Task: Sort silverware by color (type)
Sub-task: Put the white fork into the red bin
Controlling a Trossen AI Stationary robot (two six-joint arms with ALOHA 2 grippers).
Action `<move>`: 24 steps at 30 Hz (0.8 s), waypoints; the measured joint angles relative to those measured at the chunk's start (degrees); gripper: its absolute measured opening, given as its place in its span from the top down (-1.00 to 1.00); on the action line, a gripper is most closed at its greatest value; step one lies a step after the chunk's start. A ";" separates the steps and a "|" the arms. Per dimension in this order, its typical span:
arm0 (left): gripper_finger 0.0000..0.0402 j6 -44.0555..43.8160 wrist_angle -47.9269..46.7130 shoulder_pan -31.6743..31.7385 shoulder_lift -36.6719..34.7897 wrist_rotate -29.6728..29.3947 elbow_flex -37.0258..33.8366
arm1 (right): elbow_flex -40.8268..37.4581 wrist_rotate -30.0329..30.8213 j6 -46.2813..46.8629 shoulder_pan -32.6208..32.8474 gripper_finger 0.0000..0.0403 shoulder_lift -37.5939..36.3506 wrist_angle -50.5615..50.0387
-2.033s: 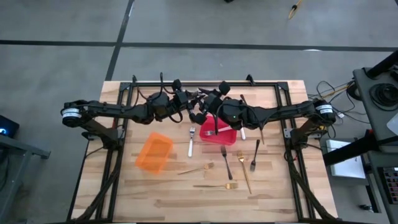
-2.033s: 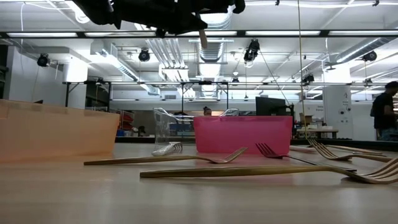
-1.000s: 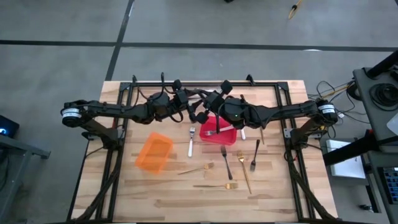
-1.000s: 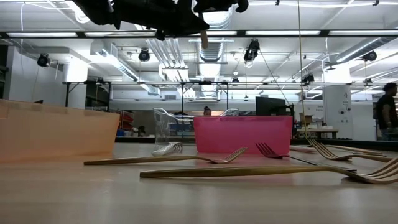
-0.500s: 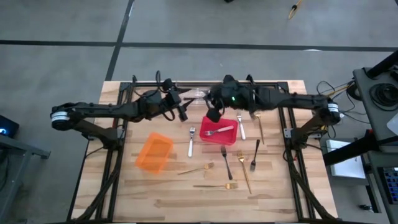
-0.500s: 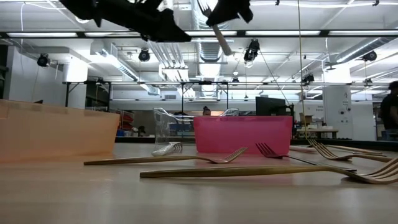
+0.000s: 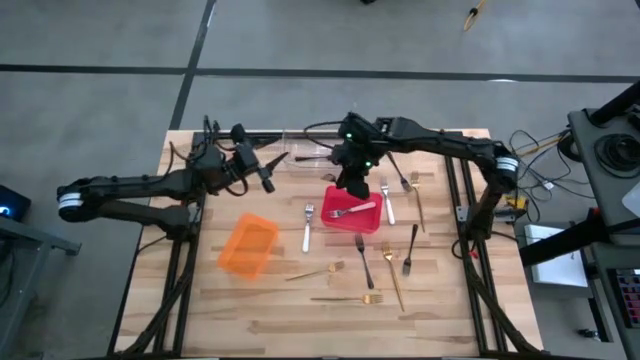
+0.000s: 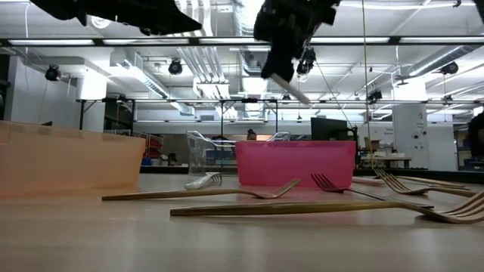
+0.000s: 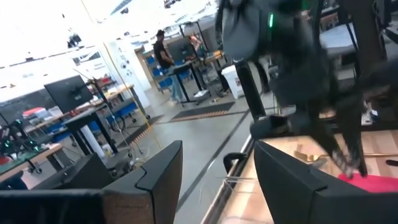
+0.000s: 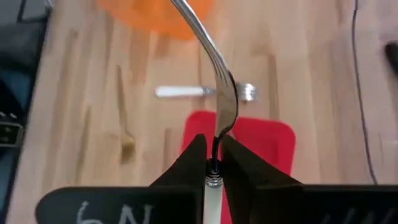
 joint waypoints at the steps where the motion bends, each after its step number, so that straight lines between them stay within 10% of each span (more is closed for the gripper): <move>1: 0.10 0.26 -0.02 0.00 -0.55 0.00 -0.19 | 0.00 -0.19 -0.38 -0.15 0.90 0.96 -0.40; 24: 0.10 6.43 1.59 6.64 -2.10 -0.42 -0.35 | 0.22 0.07 1.63 -0.19 0.89 11.52 -8.11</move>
